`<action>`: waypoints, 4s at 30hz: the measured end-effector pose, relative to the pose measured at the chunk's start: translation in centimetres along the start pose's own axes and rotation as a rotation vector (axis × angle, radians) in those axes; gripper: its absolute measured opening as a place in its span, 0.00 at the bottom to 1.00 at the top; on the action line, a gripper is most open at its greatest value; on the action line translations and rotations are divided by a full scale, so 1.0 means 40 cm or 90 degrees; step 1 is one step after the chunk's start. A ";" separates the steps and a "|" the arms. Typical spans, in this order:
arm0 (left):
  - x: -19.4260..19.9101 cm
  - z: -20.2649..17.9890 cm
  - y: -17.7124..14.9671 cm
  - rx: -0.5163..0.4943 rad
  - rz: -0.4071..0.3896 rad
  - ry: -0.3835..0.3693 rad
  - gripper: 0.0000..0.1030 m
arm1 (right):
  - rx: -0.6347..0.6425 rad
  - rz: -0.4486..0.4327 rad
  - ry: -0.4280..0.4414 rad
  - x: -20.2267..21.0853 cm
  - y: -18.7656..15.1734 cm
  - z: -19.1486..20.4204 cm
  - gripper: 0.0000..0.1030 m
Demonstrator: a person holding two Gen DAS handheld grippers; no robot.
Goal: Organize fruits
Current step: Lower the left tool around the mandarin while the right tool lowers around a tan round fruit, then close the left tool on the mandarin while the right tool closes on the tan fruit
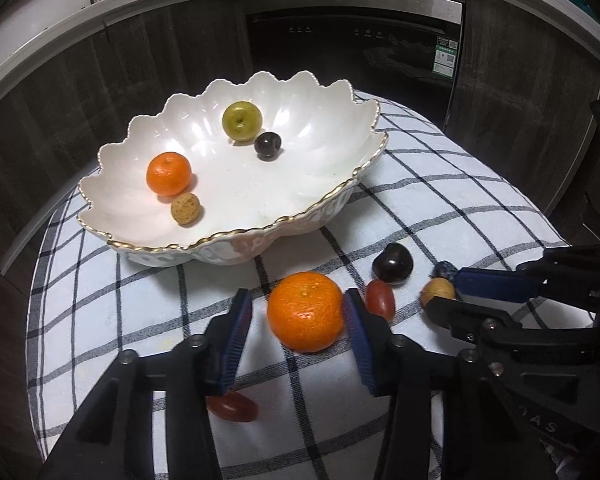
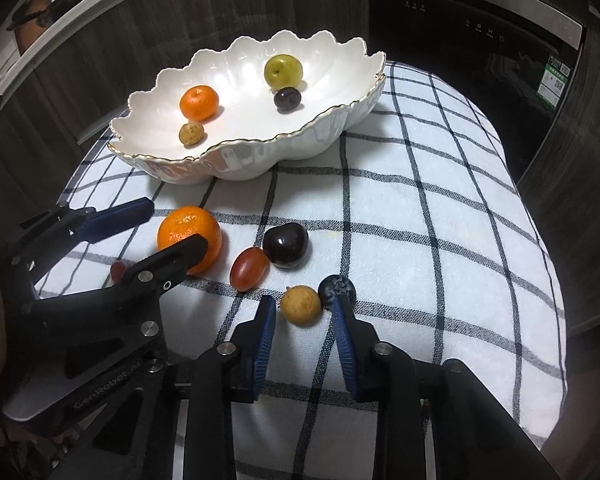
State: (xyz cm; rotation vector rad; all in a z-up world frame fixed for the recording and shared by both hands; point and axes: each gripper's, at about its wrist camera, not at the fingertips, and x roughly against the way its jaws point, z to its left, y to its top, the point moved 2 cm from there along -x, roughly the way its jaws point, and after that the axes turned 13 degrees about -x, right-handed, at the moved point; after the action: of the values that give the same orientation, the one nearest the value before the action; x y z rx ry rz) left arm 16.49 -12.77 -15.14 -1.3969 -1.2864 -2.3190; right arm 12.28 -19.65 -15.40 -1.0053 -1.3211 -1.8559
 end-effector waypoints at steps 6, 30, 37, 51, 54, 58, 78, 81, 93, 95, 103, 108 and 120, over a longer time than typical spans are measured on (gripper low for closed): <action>0.004 -0.007 0.001 0.003 0.000 -0.005 0.34 | -0.002 0.005 0.012 -0.002 0.000 0.000 0.20; 0.031 0.012 -0.009 0.033 0.006 0.004 0.32 | 0.005 -0.011 0.023 0.023 0.016 0.018 0.13; 0.031 0.021 -0.012 0.045 0.009 0.005 0.32 | 0.008 -0.010 0.013 0.007 0.029 0.021 0.14; 0.030 0.033 -0.018 0.067 0.016 0.005 0.32 | 0.034 0.011 0.013 -0.032 0.029 0.038 0.24; 0.031 0.034 -0.018 0.067 0.016 0.005 0.31 | 0.031 0.012 0.019 -0.034 0.027 0.035 0.24; 0.032 0.034 -0.018 0.069 0.015 0.005 0.31 | 0.027 0.016 0.026 -0.039 0.027 0.033 0.24; 0.070 0.036 0.000 0.067 0.005 0.015 0.06 | 0.022 -0.005 0.045 0.004 0.039 0.033 0.23; 0.081 0.038 0.008 0.069 -0.003 0.013 0.06 | 0.021 -0.013 0.048 0.017 0.045 0.034 0.23; 0.070 0.046 -0.014 0.098 -0.003 -0.011 0.46 | 0.018 -0.018 0.041 0.023 0.045 0.025 0.23; 0.071 0.046 -0.011 0.096 -0.006 -0.009 0.49 | 0.017 -0.018 0.041 0.022 0.045 0.023 0.23; 0.038 0.027 -0.027 0.089 0.021 -0.023 0.54 | 0.012 -0.024 0.043 0.024 0.047 0.014 0.23; 0.009 0.010 -0.044 0.074 0.042 -0.026 0.54 | 0.006 -0.025 0.045 0.019 0.042 0.009 0.23; -0.003 0.006 -0.052 0.069 0.052 -0.029 0.39 | -0.005 -0.017 0.054 0.002 0.043 -0.002 0.23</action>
State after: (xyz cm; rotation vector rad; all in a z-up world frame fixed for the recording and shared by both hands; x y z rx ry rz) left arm 15.67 -11.32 -16.44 -1.4459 -1.3201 -2.1435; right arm 13.64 -20.23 -14.55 -0.9074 -1.2841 -1.9040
